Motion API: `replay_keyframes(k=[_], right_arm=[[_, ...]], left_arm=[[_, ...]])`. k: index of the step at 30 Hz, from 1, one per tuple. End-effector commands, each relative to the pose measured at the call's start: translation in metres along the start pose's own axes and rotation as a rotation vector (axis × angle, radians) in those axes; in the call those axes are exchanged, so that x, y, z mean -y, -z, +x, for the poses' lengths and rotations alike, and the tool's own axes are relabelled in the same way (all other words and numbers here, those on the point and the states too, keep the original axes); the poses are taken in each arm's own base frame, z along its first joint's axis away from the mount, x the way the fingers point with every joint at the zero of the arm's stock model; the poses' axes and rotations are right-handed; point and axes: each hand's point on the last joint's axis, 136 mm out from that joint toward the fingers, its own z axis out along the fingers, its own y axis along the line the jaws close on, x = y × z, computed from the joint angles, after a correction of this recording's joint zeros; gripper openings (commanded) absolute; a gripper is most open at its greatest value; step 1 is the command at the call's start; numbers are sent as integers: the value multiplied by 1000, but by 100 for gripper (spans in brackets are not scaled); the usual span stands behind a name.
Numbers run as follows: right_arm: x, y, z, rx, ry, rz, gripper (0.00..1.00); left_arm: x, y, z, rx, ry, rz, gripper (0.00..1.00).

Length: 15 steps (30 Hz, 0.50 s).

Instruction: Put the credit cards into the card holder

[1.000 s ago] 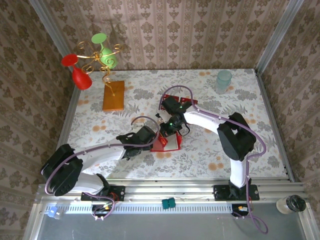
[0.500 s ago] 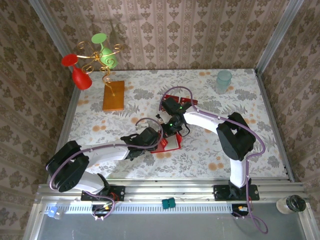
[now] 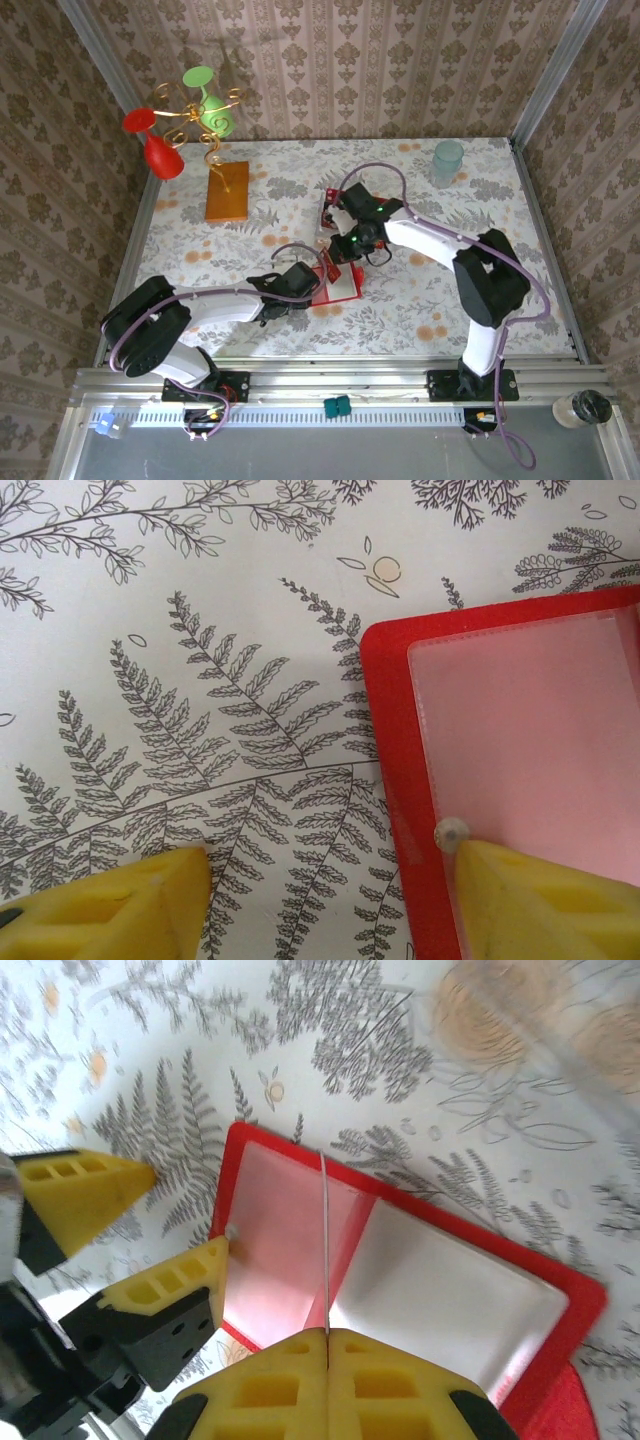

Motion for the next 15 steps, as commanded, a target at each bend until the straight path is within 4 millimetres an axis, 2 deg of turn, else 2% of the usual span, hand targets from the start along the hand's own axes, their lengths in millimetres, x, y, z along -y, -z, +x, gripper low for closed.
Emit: replay_keyframes(k=[1,9,15], right_arm=[[-3,12,-3,80,-72,-43,0],[8,7,1,295,-228,-112,0],[14,5,7,387,-268,-145,0]], left_arm=[[-15,-2,5,-18,-14,-61,67],[-20,-4,8,-36,-19,-71,66],[-20,-3,9,-39,-20,-74,66]])
